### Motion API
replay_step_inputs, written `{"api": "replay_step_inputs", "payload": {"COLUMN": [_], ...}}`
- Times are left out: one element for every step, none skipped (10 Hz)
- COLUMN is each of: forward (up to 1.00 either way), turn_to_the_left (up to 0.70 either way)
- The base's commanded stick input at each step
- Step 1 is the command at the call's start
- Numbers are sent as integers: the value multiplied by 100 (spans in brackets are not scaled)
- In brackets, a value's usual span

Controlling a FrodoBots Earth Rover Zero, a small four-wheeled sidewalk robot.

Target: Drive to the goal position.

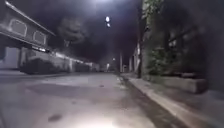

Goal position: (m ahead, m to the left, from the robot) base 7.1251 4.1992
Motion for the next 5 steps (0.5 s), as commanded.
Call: {"api": "replay_step_inputs", "payload": {"forward": [50,50,50,50,50], "turn_to_the_left": [0,0,0,0,0]}}
